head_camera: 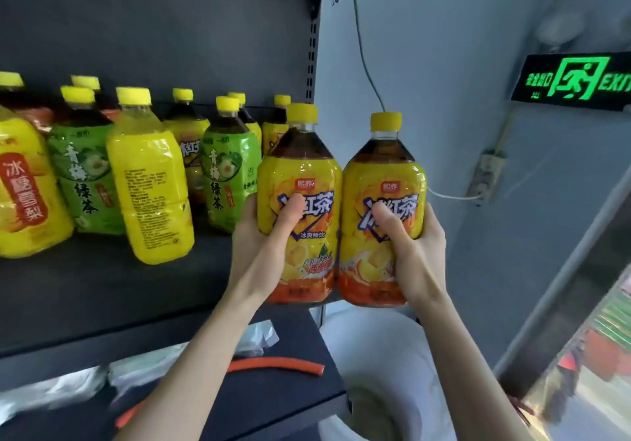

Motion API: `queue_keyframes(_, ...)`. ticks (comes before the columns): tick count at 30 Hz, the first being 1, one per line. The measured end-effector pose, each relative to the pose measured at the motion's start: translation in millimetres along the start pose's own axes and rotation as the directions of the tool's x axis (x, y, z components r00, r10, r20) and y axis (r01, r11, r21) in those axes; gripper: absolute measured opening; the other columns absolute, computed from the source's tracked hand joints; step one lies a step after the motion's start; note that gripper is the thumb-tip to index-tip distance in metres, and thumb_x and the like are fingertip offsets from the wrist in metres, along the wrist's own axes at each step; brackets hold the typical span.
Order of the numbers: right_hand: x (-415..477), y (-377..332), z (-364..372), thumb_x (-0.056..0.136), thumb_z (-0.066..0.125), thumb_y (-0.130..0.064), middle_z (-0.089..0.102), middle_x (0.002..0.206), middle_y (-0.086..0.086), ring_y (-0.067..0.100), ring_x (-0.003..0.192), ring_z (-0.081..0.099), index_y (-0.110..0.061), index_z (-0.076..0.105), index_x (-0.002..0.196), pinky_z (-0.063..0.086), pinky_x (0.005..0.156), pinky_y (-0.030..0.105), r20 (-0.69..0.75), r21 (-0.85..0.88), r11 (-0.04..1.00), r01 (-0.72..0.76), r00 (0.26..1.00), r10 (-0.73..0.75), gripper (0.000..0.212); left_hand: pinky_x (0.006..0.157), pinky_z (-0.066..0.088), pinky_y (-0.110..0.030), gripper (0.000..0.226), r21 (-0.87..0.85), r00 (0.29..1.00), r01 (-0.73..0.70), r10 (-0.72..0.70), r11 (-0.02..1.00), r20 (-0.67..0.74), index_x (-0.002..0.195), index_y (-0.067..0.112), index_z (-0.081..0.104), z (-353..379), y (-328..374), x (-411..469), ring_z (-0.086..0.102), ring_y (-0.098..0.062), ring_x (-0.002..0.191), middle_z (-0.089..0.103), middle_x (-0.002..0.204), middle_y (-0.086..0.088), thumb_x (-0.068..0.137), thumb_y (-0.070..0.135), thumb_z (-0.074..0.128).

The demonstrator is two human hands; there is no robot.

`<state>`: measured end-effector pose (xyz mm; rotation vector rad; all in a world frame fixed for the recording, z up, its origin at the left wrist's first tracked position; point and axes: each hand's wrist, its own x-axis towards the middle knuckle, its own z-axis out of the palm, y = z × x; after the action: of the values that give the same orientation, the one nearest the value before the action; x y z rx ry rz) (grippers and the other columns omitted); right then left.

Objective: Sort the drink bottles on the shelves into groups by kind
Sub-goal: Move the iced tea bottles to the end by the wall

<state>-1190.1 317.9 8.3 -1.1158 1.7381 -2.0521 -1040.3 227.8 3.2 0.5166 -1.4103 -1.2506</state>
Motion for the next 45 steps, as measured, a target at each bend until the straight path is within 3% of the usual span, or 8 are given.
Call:
queue_keyframes(4, 36.8, 16.0, 13.3, 0.056, 0.072, -0.06, 0.074, 0.091, -0.006, 0.012, 0.081, 0.072, -0.028, 0.063, 0.099, 0.06, 0.072, 0.035, 0.07, 0.058, 0.998, -0.005, 0.998, 0.001, 0.054, 0.082, 0.055, -0.032, 0.063, 0.057, 0.999, 0.018, -0.015, 0.998, -0.048, 0.122, 0.031, 0.053, 4.3, -16.4, 29.0, 0.065, -0.008, 0.101, 0.068, 0.111, 0.01, 0.068, 0.063, 0.062)
queue_keyframes(6, 52.1, 23.8, 18.9, 0.058, 0.073, -0.058, 0.074, 0.09, -0.006, 0.011, 0.081, 0.071, -0.027, 0.063, 0.1, 0.059, 0.069, 0.032, 0.088, 0.083, 0.997, -0.009, 0.996, 0.002, 0.053, 0.085, 0.055, -0.034, 0.052, 0.096, 0.998, 0.033, -0.028, 0.995, -0.056, 0.117, 0.037, 0.052, 5.1, -23.9, 40.8, 0.064, -0.005, 0.1, 0.066, 0.109, 0.013, 0.073, 0.063, 0.063)
queue_keyframes(10, 74.5, 38.6, 22.6, 0.064, 0.075, -0.05, 0.074, 0.089, -0.007, 0.01, 0.08, 0.072, -0.023, 0.063, 0.102, 0.057, 0.067, 0.029, 0.109, 0.124, 0.992, -0.019, 0.994, 0.005, 0.047, 0.082, 0.053, -0.028, 0.053, 0.176, 0.997, 0.045, -0.033, 0.983, -0.071, 0.118, 0.036, 0.045, 13.4, -31.5, 56.4, 0.061, 0.0, 0.098, 0.062, 0.108, 0.017, 0.071, 0.059, 0.057)
queue_keyframes(17, 99.9, 54.3, 16.5, 0.054, 0.07, -0.063, 0.074, 0.09, -0.006, 0.009, 0.08, 0.071, -0.027, 0.063, 0.1, 0.056, 0.065, 0.026, 0.129, 0.168, 0.985, -0.042, 0.991, 0.02, 0.059, 0.08, 0.053, -0.022, 0.058, 0.297, 0.998, 0.056, -0.043, 0.953, -0.05, 0.121, 0.035, 0.039, 25.7, -43.5, 75.5, 0.06, 0.005, 0.096, 0.06, 0.109, 0.017, 0.071, 0.057, 0.057)
queue_keyframes(22, 109.7, 64.0, 9.5, 0.06, 0.072, -0.058, 0.074, 0.093, -0.003, 0.012, 0.083, 0.072, -0.022, 0.063, 0.102, 0.058, 0.067, 0.028, 0.159, 0.207, 0.976, -0.063, 0.987, 0.03, 0.056, 0.098, 0.046, -0.045, 0.056, 0.422, 0.991, 0.096, -0.046, 0.901, -0.128, 0.104, 0.054, 0.043, 31.9, -66.0, 92.4, 0.053, -0.018, 0.116, 0.055, 0.124, 0.0, 0.058, 0.084, 0.056)
queue_keyframes(28, 120.1, 71.2, 9.2, 0.059, 0.069, -0.062, 0.073, 0.098, 0.0, 0.016, 0.087, 0.072, -0.022, 0.063, 0.105, 0.06, 0.071, 0.034, 0.16, 0.243, 0.966, -0.091, 0.986, 0.052, 0.061, 0.099, 0.045, -0.046, 0.083, 0.437, 0.975, 0.175, -0.094, 0.882, -0.2, 0.136, 0.015, 0.033, 40.9, -63.1, 112.0, 0.057, -0.02, 0.113, 0.057, 0.124, 0.0, 0.073, 0.062, 0.058)
queue_keyframes(34, 124.9, 73.1, 15.1, 0.062, 0.072, -0.057, 0.073, 0.098, 0.0, 0.015, 0.084, 0.072, -0.019, 0.061, 0.108, 0.058, 0.065, 0.028, 0.165, 0.267, 0.96, -0.083, 0.985, 0.04, 0.06, 0.101, 0.043, -0.044, 0.071, 0.453, 0.948, 0.248, -0.119, 0.856, -0.294, 0.138, 0.012, 0.037, 42.3, -73.1, 140.8, 0.052, -0.023, 0.12, 0.054, 0.133, -0.003, 0.084, 0.055, 0.056)
queue_keyframes(45, 124.6, 73.4, 34.3, 0.067, 0.072, -0.047, 0.072, 0.085, -0.012, 0.007, 0.078, 0.071, -0.032, 0.057, 0.095, 0.054, 0.059, 0.02, 0.187, 0.222, 0.975, -0.014, 0.982, -0.029, 0.036, 0.106, 0.038, -0.043, 0.067, 0.374, 0.958, 0.235, -0.149, 0.897, -0.246, 0.142, 0.013, 0.03, 38.2, -79.9, 155.6, 0.046, -0.023, 0.126, 0.047, 0.139, -0.005, 0.09, 0.05, 0.05)
